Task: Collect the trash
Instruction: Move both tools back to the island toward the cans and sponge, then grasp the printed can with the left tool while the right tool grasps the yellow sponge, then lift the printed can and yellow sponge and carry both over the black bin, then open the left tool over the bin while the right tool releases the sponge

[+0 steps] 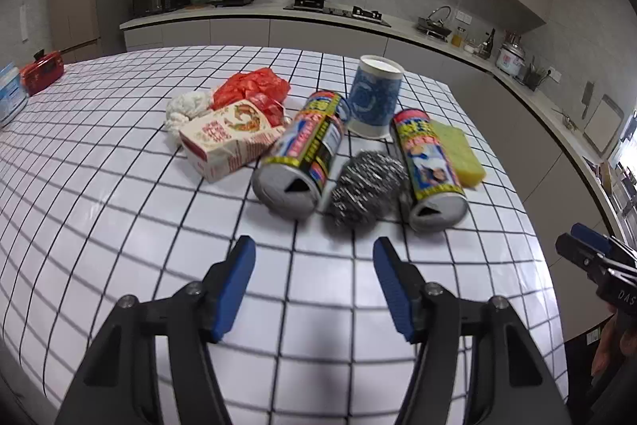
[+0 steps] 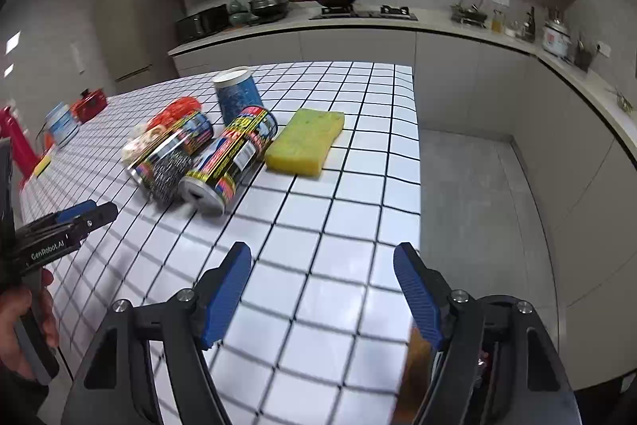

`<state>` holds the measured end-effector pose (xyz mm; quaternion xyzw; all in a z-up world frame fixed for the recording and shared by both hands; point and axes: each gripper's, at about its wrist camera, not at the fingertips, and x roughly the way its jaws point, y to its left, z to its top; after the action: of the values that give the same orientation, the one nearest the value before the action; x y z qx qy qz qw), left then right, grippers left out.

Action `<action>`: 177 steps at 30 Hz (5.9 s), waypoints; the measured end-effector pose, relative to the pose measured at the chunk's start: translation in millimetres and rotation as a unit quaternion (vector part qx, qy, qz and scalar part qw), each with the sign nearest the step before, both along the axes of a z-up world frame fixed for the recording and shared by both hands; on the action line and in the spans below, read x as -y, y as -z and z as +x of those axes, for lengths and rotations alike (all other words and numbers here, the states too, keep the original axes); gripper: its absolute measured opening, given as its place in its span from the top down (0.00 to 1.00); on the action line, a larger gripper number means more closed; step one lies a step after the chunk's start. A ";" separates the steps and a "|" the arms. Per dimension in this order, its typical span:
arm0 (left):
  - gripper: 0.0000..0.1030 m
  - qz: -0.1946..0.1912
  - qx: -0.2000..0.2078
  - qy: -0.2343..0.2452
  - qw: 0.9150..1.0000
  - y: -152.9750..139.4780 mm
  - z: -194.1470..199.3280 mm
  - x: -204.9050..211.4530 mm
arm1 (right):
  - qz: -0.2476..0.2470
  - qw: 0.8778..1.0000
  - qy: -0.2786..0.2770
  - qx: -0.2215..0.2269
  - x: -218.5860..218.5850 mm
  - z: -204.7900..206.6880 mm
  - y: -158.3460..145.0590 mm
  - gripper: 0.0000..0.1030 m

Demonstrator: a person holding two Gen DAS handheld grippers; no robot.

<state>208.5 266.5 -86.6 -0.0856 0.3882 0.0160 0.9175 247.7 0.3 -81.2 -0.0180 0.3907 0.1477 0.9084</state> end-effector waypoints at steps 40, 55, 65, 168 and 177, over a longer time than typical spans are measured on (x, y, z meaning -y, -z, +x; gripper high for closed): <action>0.43 0.002 -0.059 0.078 0.995 18.8 124.6 -15.2 | 0.046 0.996 0.040 -0.070 -66.0 167.1 39.8 0.42; 0.43 0.004 -0.064 0.077 0.995 23.6 129.9 -20.6 | 0.025 0.995 0.043 -0.086 -65.9 177.0 43.1 0.42; 0.46 0.032 -0.066 0.086 0.994 24.1 144.4 -9.9 | -0.033 0.996 0.018 -0.075 -78.3 176.7 48.6 0.49; 0.48 0.011 -0.014 0.195 0.981 10.4 -32.8 365.9 | 0.012 0.995 0.094 -0.023 339.7 -86.9 21.9 0.57; 0.48 0.009 -0.051 0.177 0.983 62.6 -36.5 391.2 | 0.000 0.997 0.026 -0.070 355.0 -75.0 100.7 0.57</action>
<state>172.0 -124.6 -149.2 -0.0061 0.4438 -0.1392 0.8853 172.7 -354.7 -182.0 0.0030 0.4532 0.1246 0.8826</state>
